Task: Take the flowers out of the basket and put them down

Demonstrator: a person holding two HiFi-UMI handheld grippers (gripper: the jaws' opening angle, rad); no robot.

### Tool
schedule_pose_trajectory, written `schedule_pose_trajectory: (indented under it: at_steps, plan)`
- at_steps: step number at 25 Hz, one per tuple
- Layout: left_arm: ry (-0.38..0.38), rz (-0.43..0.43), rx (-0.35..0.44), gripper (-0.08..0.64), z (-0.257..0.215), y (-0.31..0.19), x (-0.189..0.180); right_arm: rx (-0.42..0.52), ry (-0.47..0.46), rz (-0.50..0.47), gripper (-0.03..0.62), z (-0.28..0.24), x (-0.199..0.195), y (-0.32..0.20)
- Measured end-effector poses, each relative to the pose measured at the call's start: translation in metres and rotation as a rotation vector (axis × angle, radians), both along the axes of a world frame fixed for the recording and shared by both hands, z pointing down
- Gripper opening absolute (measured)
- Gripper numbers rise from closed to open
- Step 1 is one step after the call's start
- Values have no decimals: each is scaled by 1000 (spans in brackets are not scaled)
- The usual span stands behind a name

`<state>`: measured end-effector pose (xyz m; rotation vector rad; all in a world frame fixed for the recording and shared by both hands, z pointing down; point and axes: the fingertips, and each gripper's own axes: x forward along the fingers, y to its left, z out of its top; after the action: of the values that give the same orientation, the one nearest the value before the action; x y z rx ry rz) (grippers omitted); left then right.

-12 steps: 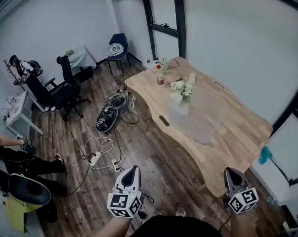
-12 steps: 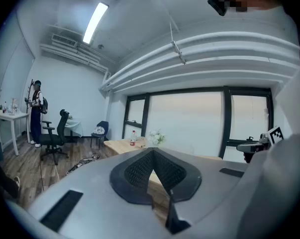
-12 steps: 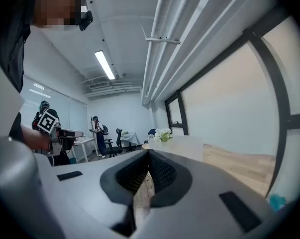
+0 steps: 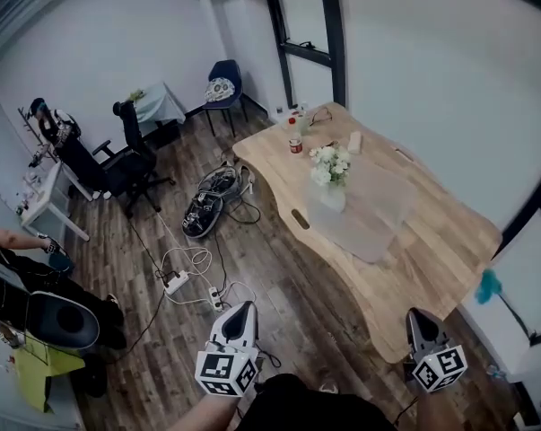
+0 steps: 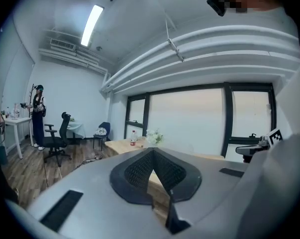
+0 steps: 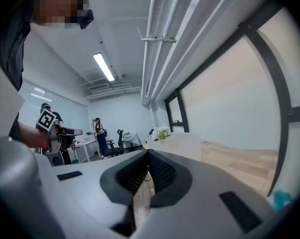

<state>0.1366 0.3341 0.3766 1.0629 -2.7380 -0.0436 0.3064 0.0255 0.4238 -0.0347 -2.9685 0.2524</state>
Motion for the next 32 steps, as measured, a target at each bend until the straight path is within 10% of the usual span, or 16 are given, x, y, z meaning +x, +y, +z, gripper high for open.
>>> schedule_pose_trajectory:
  at_steps: [12,32]
  plan:
    - [-33,-25,8,5,-1,-17,-29,-27,-31,9,21,3,-33,-24]
    - [47,191,41,4,47,-132,-230,43,19,195,21,-4,-175,-89]
